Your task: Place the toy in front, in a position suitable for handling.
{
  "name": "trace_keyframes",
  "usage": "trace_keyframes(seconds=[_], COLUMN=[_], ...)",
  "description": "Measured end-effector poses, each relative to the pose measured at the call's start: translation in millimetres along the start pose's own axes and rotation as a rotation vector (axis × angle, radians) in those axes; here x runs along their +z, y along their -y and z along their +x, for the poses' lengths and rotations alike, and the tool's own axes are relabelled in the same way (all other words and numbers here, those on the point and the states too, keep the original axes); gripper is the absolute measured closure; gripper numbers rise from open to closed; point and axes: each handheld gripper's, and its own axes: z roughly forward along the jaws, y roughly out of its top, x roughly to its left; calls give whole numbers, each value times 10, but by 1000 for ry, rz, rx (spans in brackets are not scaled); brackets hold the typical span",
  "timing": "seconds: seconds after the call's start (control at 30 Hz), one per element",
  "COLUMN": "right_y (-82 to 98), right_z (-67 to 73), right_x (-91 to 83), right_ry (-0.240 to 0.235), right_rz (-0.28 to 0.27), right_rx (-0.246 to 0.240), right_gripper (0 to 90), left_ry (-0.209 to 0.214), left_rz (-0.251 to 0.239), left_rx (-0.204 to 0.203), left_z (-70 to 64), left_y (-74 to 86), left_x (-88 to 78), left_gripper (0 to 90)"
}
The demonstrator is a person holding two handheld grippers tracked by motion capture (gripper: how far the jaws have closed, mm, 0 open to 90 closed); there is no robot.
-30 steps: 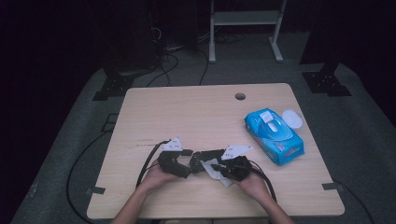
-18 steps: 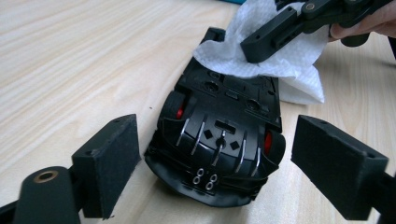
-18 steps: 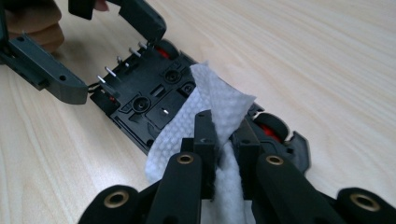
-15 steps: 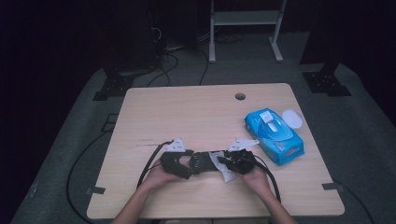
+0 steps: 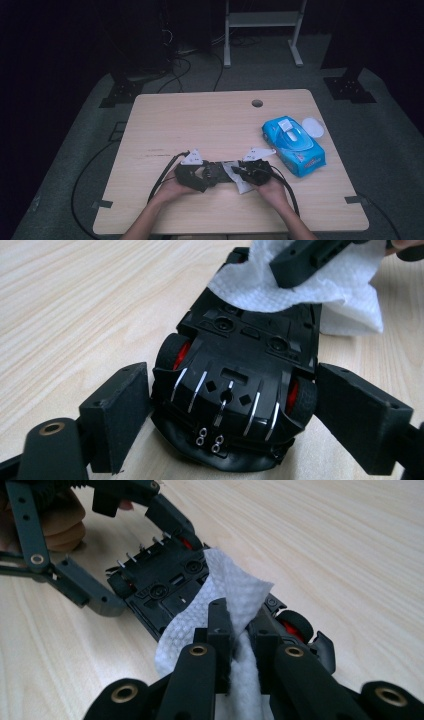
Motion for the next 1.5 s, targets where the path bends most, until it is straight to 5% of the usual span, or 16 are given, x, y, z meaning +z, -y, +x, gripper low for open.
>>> trace_keyframes(seconds=[0.23, 0.6, 0.83, 0.93, 1.03, 1.27, 1.5], right_y=[-14, 75, 153, 140, 102, -41, -105], right_z=[-19, 9, 106, 100, 62, -28, -7], right_x=[-79, -453, -327, -233, -230, -285, 4], right_ry=[1, 24, 59, 81, 41, 52, 42], right_rz=[8, -25, 51, 59, 33, -41, 35], right_rx=[-8, -71, -143, -161, -132, -55, -89], right_gripper=[582, 470, 508, 626, 807, 829, 829], left_ry=[-8, -18, -18, -1, 0, 7, 5], left_rz=[35, 34, 37, 25, 29, 33, 27], left_rx=[20, 28, 35, 38, 45, 59, 55], left_z=[-3, -15, -17, -28, -24, -42, -42], left_y=[-11, -23, -32, -37, -41, -47, -42], left_x=[-3, -4, -6, -18, -18, -6, -11], left_gripper=[195, 194, 198, 225, 232, 240, 246])
